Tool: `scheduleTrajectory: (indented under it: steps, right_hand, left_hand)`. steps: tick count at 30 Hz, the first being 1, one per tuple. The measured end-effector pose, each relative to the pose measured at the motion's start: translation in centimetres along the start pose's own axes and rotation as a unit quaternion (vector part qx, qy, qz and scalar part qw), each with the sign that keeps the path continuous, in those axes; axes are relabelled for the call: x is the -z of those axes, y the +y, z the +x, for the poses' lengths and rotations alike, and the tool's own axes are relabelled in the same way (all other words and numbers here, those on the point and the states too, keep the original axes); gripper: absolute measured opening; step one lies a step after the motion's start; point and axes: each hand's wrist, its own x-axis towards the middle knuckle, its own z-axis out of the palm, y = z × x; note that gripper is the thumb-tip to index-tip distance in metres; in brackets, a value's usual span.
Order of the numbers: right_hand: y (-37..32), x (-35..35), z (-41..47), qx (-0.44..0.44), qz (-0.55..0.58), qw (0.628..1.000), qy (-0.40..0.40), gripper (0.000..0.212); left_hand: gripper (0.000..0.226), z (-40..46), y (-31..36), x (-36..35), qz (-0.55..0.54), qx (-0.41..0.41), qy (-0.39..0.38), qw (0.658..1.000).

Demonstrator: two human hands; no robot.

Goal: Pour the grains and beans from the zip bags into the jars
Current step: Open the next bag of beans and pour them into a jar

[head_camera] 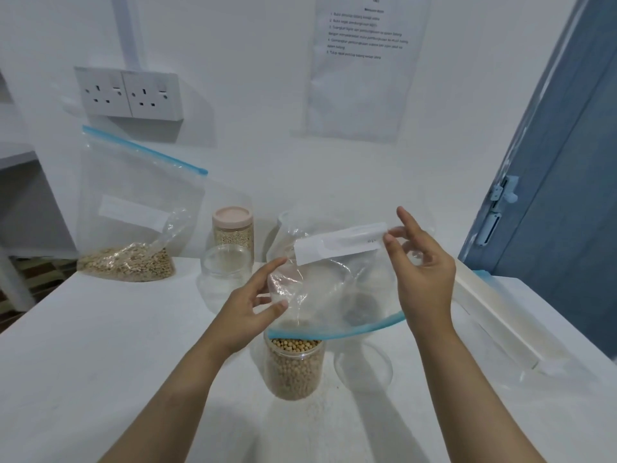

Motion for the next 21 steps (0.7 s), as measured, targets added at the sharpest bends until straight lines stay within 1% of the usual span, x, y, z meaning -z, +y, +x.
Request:
scheduleTrajectory:
  steps: [5,10,11,13,16,18,21]
  right_hand:
    - [0.6,0.1,-0.1,-0.016,-0.012,1.0,0.011,0.041]
    - [1.1,0.3,-0.1,-0.035,-0.016,0.999,0.027,0.04]
    - [1.2,0.4,-0.1,-0.038,-0.015,0.999,0.03,0.04]
    - [1.4,0.4,-0.1,-0.042,-0.013,0.999,0.03,0.041]
    - [1.6,0.3,-0.3,-0.038,-0.012,0.999,0.029,0.041]
    - [1.7,0.2,-0.3,-0.036,-0.006,0.999,0.032,0.042]
    - [1.7,0.1,-0.2,-0.026,-0.004,0.999,0.033,0.042]
  left_hand:
    - [0.088,-0.4,0.1,0.3,0.05,0.027,-0.063,0.996]
    - [0.102,-0.5,-0.1,0.5,0.071,0.034,-0.1,0.992]
    - [0.1,-0.5,-0.2,0.5,0.078,0.031,-0.102,0.991]
    - [0.088,-0.4,-0.3,0.6,0.094,0.012,-0.096,0.991]
    - [0.074,-0.1,-0.2,0.1,0.098,-0.017,-0.059,0.993]
    - [0.071,0.3,-0.2,-0.3,0.118,-0.031,-0.033,0.992]
    - [0.072,0.8,-0.3,-0.8,0.178,-0.055,0.002,0.982]
